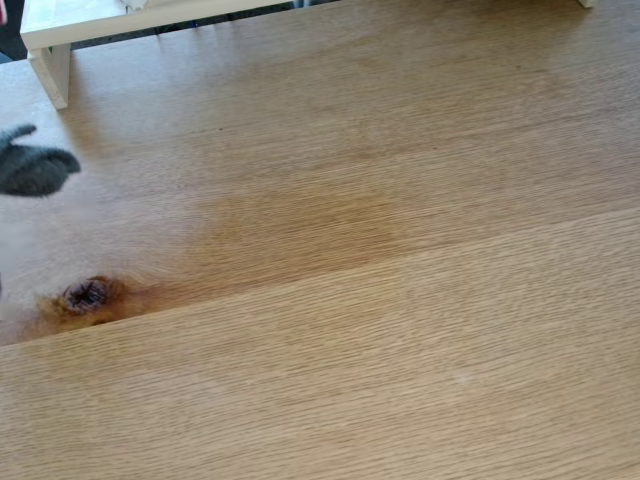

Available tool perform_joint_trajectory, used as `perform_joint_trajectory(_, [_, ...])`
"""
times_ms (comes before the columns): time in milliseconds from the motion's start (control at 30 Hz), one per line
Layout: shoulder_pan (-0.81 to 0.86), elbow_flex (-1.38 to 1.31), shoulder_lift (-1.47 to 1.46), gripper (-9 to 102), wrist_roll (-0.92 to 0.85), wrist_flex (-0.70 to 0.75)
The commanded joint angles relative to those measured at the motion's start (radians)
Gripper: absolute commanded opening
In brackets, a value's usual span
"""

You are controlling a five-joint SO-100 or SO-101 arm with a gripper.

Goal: Clean the area in front of the robot

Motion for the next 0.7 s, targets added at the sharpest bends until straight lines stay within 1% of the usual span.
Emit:
perform_joint_trajectory(0, [0.118, 0.342, 0.33, 0, -0.12, -0.141])
perform_joint_trajectory(200, [0.238, 0.861, 0.497, 0, -0.321, -0.537])
perform_joint_trajectory(367, [0.265, 1.131, 0.522, 0, -0.365, -0.851])
perform_joint_trajectory(433, [0.27, 1.18, 0.517, 12, -0.347, -0.937])
perform_joint_trajectory(500, [0.27, 1.195, 0.511, 23, -0.307, -0.988])
perform_joint_trajectory(600, [0.262, 1.193, 0.541, 33, -0.249, -1.014])
perform_joint_trajectory(633, [0.25, 1.193, 0.566, 38, -0.232, -1.009])
perform_joint_trajectory(667, [0.232, 1.193, 0.595, 40, -0.219, -0.992])
